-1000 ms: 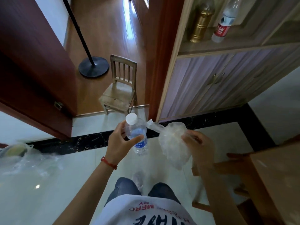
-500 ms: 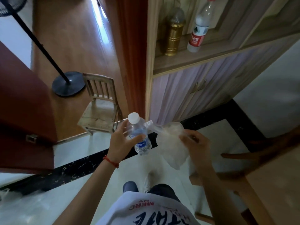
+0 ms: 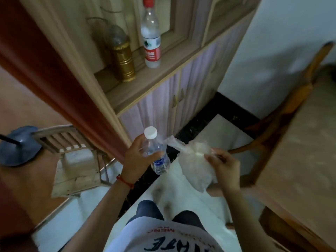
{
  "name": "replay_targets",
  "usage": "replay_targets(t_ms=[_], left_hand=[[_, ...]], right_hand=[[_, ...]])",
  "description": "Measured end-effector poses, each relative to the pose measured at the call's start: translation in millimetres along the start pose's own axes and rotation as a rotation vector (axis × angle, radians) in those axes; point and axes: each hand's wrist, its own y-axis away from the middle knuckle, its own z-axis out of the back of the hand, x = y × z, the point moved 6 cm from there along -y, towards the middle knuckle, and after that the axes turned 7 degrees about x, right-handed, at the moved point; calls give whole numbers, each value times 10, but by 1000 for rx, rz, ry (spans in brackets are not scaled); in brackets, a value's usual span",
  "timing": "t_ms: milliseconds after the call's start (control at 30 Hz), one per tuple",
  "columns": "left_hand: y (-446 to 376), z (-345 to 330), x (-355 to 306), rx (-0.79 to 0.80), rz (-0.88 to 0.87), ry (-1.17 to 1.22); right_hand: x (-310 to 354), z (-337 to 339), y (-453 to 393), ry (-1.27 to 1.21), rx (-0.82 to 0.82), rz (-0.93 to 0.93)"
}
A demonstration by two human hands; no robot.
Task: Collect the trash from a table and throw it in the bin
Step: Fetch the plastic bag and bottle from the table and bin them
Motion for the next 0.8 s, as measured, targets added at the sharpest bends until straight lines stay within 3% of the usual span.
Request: replay_targets(t_ms=[433,800], left_hand=[[-1115,-689,-397,427,-114,-30],[-1895,-1391,-641,593,-147,-24]], right_hand=[[-133,482,-67,-86,-472,-148],[-99,835,-628,-117,-610,-195]])
